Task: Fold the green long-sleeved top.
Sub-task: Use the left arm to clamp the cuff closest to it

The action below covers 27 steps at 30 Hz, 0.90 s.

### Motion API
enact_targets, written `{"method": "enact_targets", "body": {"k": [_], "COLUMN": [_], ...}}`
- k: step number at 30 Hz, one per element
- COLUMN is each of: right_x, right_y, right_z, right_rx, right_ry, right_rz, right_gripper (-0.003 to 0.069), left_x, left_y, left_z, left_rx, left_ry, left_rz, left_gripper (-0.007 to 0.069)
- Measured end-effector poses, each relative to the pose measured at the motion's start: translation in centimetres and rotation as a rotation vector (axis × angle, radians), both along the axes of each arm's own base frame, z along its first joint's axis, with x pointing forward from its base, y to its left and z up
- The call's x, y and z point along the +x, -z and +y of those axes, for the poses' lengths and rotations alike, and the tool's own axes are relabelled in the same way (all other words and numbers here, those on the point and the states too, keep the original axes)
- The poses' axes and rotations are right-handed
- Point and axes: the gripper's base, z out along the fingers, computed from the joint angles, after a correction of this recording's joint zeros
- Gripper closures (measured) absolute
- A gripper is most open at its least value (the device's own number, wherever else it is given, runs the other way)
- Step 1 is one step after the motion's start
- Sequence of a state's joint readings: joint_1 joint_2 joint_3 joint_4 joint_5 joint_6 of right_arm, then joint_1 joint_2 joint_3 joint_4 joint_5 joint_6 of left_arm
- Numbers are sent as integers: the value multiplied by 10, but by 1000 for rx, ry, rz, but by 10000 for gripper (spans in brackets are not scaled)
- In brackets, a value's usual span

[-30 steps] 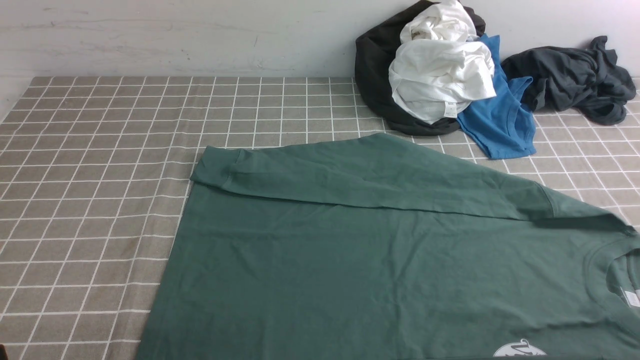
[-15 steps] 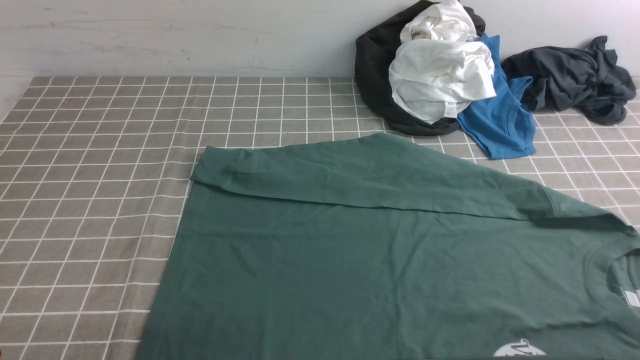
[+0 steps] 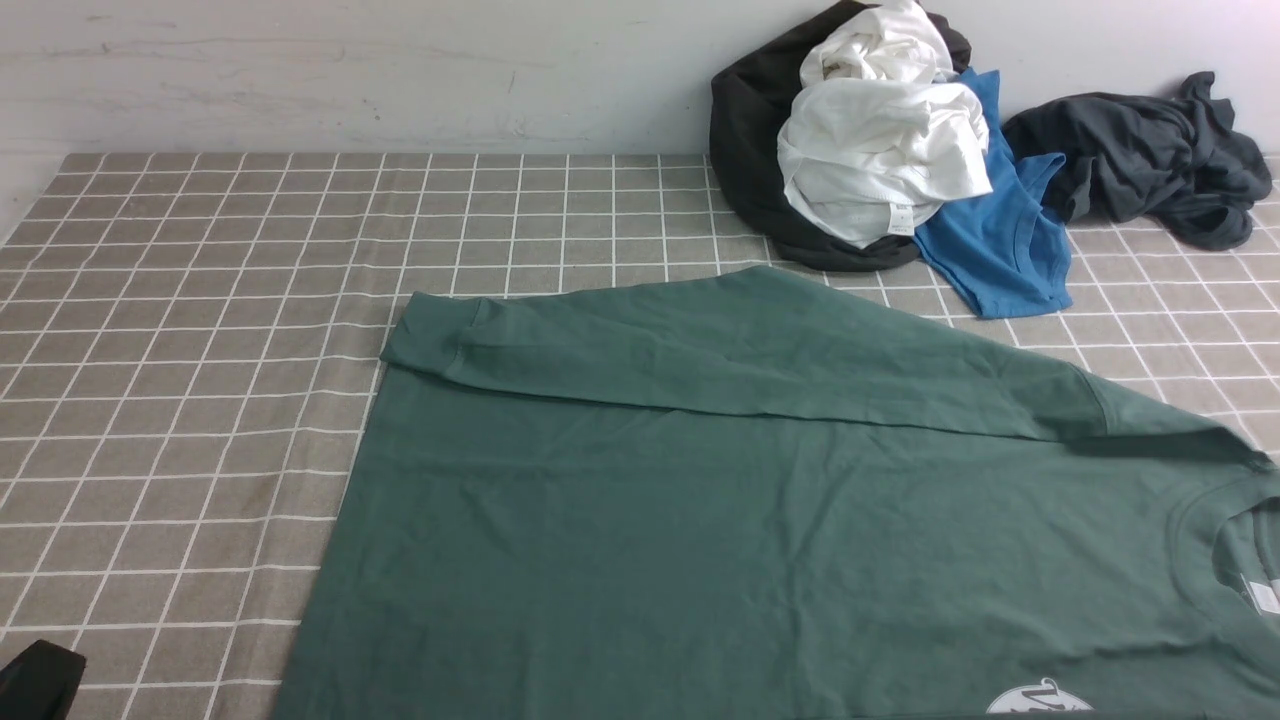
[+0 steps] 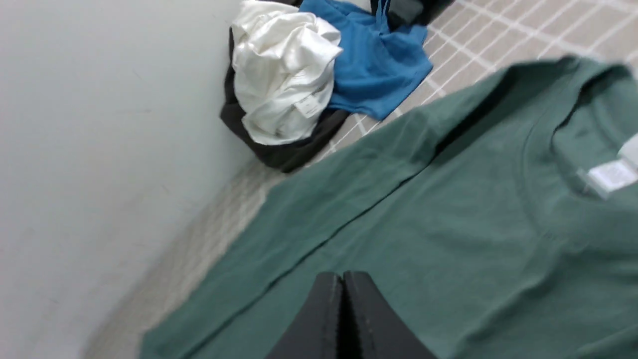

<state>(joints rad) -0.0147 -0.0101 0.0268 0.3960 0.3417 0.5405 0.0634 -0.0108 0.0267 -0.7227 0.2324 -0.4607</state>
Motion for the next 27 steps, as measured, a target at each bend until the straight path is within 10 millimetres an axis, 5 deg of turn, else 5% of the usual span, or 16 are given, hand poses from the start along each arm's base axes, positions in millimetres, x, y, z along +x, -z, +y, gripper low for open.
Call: {"method": "enact_targets", "body": {"k": [4, 11, 13, 17, 21, 27], "right_x": [0, 0, 1, 0, -2, 20], "right_y": [-1, -3, -4, -7, -35, -105], "right_z": [2, 1, 0, -1, -1, -1], "right_rx": [143, 97, 84, -64, -233, -630], "right_ry": [-5, 6, 10, -2, -15, -109], "right_rz": [0, -23, -37, -59, -122, -7], "right_gripper": [673, 673, 673, 673, 673, 673], "left_x": [0, 0, -1, -15, -22, 25], "left_y": [-1, -1, -9, -64, -104, -130], "left_z": [-1, -1, -2, -9, -15, -9], "left_rx": [-7, 42, 119, 552, 816, 1098], "left_ry": [6, 12, 36, 110, 219, 590], "left_rz": [-9, -17, -34, -178, -177, 324], "left_gripper": [631, 631, 631, 631, 631, 631]}}
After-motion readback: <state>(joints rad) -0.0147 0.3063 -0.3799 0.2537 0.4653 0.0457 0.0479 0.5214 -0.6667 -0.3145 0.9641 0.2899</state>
